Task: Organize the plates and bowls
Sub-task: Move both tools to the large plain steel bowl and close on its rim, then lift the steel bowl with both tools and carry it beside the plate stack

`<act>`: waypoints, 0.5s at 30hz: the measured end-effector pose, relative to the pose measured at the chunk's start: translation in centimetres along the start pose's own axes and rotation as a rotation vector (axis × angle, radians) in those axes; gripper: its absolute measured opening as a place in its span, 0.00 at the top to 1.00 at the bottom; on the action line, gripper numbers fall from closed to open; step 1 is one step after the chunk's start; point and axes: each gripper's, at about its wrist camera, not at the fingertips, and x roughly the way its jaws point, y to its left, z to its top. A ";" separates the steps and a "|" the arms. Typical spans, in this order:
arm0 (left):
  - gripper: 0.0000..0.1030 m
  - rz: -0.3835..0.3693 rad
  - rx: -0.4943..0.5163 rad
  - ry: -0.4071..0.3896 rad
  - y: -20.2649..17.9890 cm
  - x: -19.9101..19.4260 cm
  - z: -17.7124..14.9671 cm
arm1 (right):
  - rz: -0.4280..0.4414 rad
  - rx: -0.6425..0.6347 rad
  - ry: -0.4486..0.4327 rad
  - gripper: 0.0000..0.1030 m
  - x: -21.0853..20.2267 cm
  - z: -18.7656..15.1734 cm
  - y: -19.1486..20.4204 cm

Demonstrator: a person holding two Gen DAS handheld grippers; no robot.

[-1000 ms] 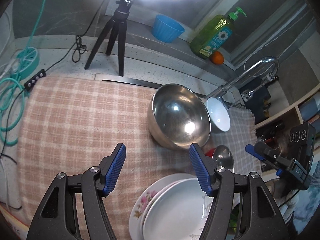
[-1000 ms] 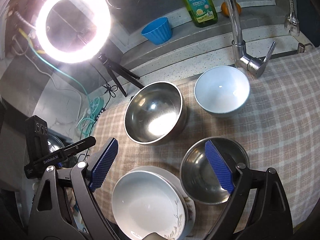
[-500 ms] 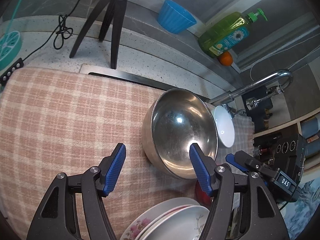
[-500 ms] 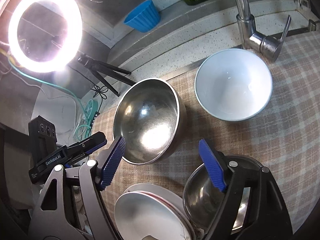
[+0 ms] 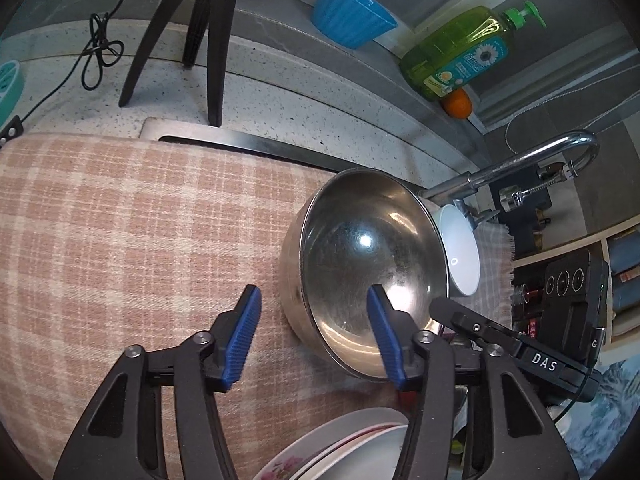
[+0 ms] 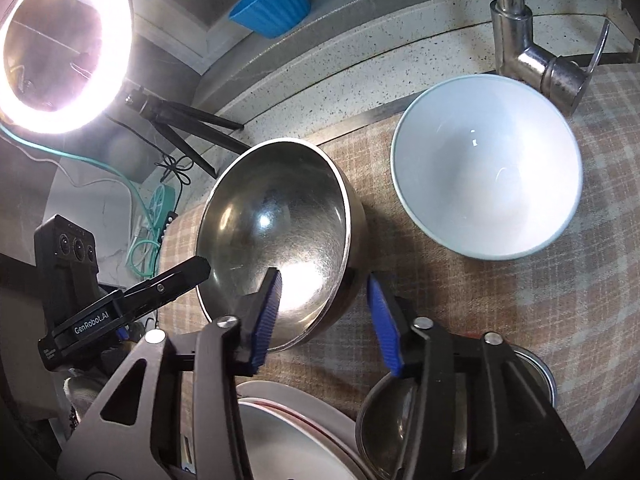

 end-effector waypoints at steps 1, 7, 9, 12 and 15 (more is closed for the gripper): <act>0.57 -0.001 0.003 0.003 0.0 0.1 0.0 | -0.003 -0.001 0.005 0.64 0.1 0.0 0.0; 0.71 0.016 0.042 0.010 -0.3 0.7 -0.1 | -0.031 0.000 0.009 0.77 0.6 0.2 -0.3; 0.72 0.021 0.053 0.010 -0.3 0.7 -0.1 | -0.033 -0.001 0.009 0.77 0.6 0.1 -0.3; 0.72 0.025 0.054 0.011 -0.4 0.6 -0.2 | -0.048 -0.015 0.004 0.77 0.6 0.0 -0.2; 0.72 0.035 0.053 0.005 -0.4 0.4 -0.3 | -0.053 -0.024 0.000 0.78 0.6 -0.1 0.1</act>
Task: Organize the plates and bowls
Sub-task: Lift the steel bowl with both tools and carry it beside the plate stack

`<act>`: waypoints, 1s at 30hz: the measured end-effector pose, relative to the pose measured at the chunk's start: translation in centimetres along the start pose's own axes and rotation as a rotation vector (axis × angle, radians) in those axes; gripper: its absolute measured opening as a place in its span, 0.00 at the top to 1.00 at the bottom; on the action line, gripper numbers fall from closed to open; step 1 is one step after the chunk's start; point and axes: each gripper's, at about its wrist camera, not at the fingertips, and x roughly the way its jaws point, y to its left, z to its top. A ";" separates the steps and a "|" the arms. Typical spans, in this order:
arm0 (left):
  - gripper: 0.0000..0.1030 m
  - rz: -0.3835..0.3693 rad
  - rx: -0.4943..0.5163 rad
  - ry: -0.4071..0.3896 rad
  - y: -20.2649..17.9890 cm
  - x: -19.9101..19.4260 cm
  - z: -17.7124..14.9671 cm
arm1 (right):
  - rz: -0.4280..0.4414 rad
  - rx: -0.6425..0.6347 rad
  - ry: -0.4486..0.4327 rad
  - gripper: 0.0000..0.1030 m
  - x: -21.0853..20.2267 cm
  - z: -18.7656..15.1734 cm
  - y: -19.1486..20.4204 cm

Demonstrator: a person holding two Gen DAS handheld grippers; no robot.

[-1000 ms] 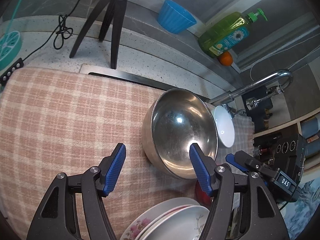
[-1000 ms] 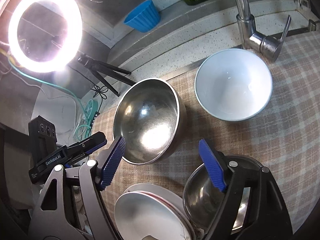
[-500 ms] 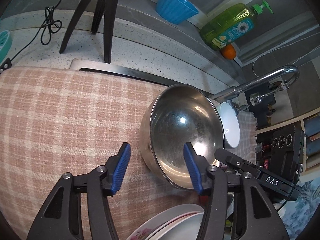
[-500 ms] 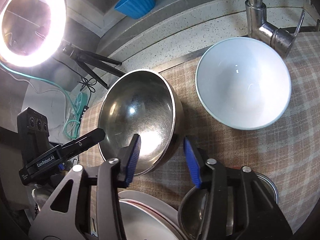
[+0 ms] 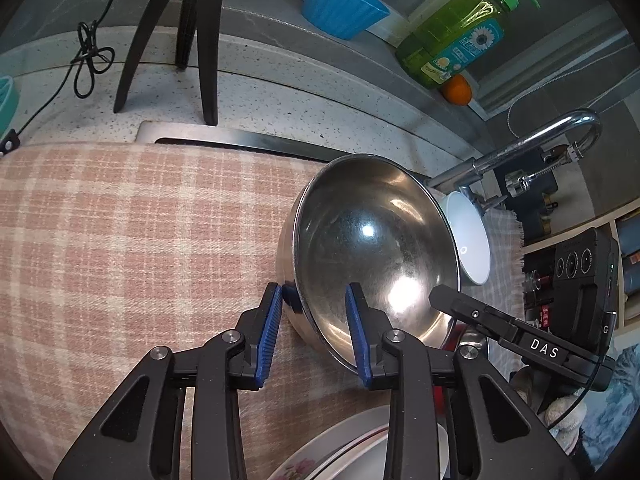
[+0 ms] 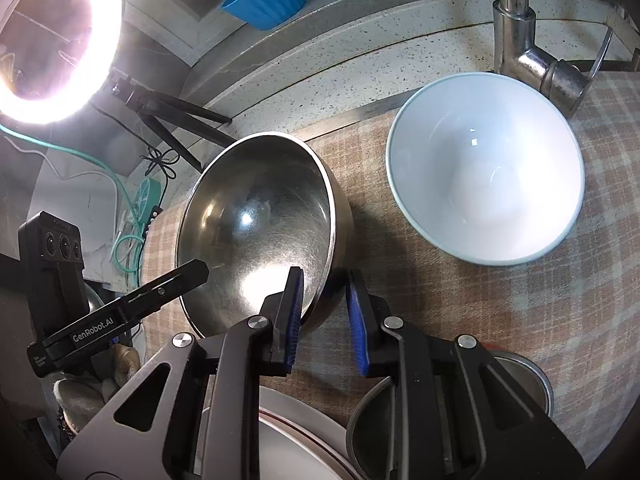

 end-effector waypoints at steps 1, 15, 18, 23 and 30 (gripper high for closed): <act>0.72 0.002 -0.002 -0.002 0.0 -0.1 0.0 | -0.002 -0.004 -0.001 0.78 0.0 -0.1 0.1; 0.71 0.008 -0.005 -0.035 0.4 -2.4 -2.1 | 0.002 -0.065 0.002 0.77 -1.0 -2.4 2.2; 0.72 0.006 -0.012 -0.044 0.6 -3.0 -2.9 | 0.002 -0.079 -0.002 0.77 -1.4 -3.2 2.9; 0.71 0.006 -0.020 -0.063 0.9 -4.3 -3.9 | 0.012 -0.091 -0.004 0.77 -1.8 -4.5 3.9; 0.71 0.025 -0.038 -0.103 1.6 -6.6 -5.7 | 0.031 -0.121 -0.009 0.77 -2.2 -6.2 5.8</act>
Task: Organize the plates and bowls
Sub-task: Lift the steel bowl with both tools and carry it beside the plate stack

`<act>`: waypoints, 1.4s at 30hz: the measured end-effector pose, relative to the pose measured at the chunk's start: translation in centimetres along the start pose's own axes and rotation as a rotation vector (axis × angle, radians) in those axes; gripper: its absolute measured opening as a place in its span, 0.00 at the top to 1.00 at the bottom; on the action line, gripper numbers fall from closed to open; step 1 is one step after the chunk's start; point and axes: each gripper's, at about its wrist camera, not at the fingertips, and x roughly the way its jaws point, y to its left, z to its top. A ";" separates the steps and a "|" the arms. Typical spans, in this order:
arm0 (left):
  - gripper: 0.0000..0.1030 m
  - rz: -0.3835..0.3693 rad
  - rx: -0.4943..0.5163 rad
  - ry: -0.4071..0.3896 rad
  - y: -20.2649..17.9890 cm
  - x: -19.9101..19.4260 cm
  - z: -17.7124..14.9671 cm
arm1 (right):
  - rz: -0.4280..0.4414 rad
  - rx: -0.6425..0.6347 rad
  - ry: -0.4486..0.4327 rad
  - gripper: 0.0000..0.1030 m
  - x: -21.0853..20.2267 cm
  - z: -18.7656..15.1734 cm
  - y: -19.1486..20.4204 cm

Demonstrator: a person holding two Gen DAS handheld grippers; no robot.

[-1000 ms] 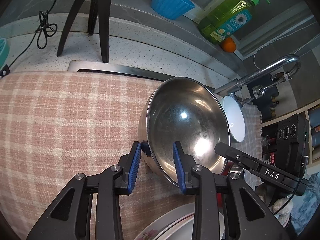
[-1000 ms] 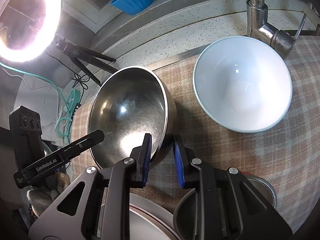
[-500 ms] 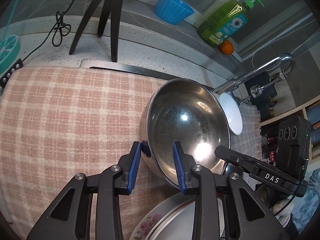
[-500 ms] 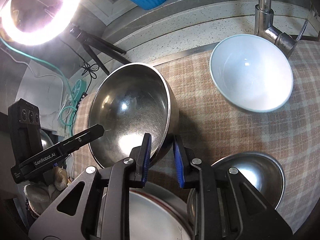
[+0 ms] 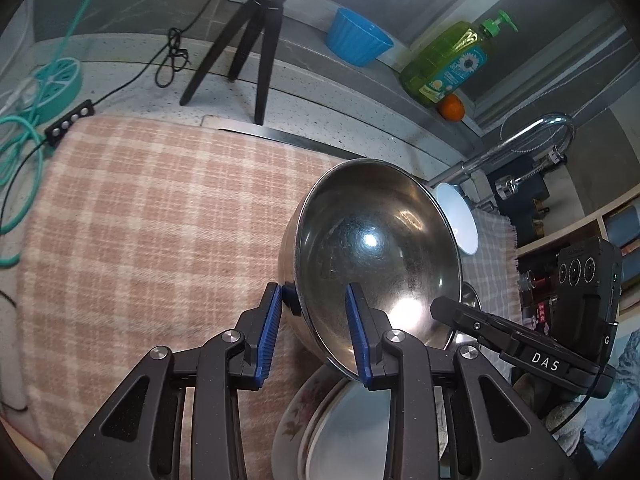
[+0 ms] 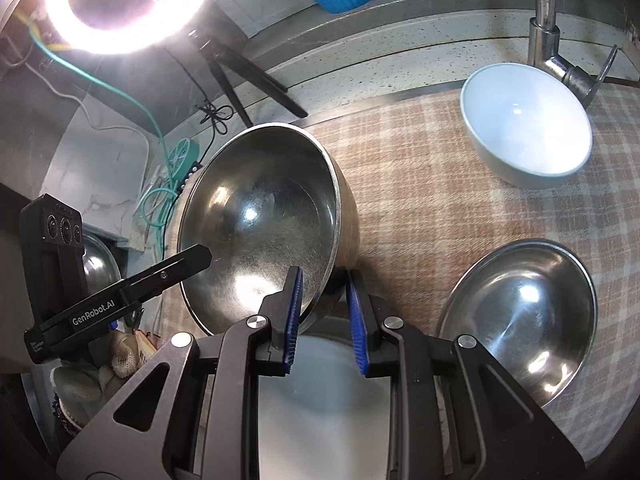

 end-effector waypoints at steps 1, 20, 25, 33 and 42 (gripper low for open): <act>0.71 0.002 -0.004 -0.006 0.2 -0.4 -0.2 | 0.003 -0.004 -0.001 0.77 0.0 -0.1 0.3; 0.71 0.066 -0.154 -0.110 5.7 -7.4 -6.6 | 0.084 -0.167 0.075 0.77 2.3 -5.2 8.6; 0.71 0.091 -0.187 -0.116 7.4 -8.8 -8.6 | 0.104 -0.206 0.114 0.77 3.3 -6.9 10.6; 0.71 0.119 -0.234 -0.108 9.6 -9.8 -11.1 | 0.127 -0.236 0.170 0.77 5.2 -8.9 11.9; 0.72 0.140 -0.253 -0.093 10.9 -10.3 -12.9 | 0.132 -0.263 0.221 0.77 6.6 -11.0 12.6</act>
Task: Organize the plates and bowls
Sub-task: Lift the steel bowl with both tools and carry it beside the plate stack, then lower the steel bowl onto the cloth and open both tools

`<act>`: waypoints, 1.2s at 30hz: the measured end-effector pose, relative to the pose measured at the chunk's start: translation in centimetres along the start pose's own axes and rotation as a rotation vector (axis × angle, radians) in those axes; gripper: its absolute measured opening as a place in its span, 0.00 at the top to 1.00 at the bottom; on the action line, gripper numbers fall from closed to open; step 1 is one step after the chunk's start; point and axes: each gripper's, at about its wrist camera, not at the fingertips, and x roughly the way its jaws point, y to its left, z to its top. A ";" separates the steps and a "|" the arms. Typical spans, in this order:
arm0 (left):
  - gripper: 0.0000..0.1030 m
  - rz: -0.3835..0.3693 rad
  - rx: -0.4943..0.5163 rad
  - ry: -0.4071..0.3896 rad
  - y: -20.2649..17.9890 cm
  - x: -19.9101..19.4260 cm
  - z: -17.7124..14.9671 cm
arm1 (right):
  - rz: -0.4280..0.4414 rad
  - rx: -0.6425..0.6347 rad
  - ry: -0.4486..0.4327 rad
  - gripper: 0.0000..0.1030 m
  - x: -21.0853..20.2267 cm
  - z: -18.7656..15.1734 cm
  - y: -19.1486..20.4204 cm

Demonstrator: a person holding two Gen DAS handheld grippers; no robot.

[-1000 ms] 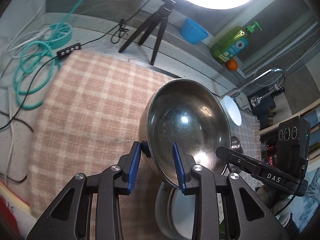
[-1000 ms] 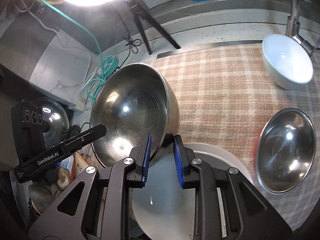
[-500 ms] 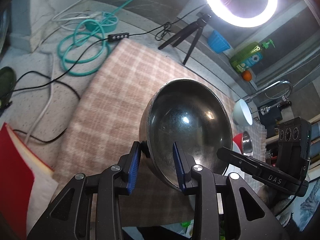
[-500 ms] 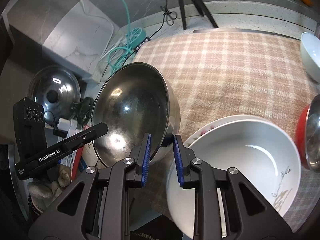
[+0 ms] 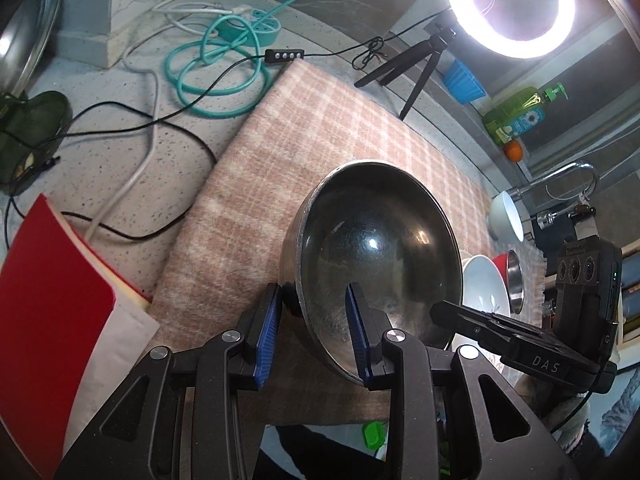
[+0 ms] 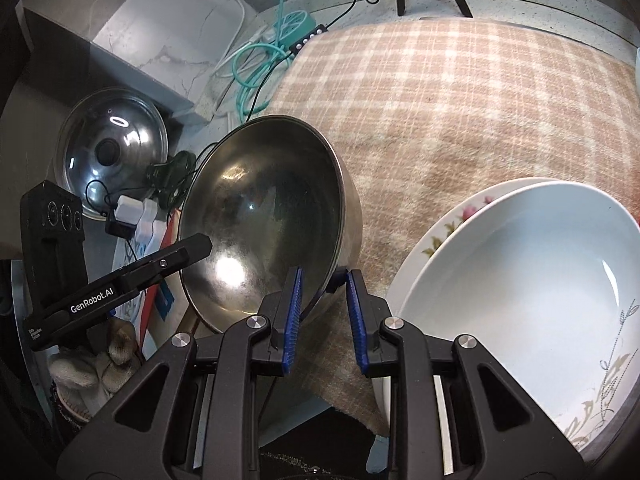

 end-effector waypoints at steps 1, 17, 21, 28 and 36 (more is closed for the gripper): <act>0.72 0.003 0.000 0.005 0.1 0.1 -0.1 | 0.000 0.000 0.003 0.77 0.1 -0.1 0.0; 0.61 0.020 -0.006 0.017 0.7 0.4 0.0 | -0.001 -0.027 -0.008 0.47 0.3 -0.7 0.6; 0.54 0.039 -0.014 -0.020 0.9 -0.3 0.9 | 0.007 -0.031 -0.067 0.35 -1.6 -0.6 0.7; 0.52 0.065 0.031 -0.095 -0.8 -2.2 2.5 | -0.039 -0.059 -0.182 0.23 -6.2 -0.7 0.1; 0.36 0.032 0.147 -0.142 -6.7 -2.6 3.7 | -0.151 -0.044 -0.313 0.11 -12.5 -1.0 -4.2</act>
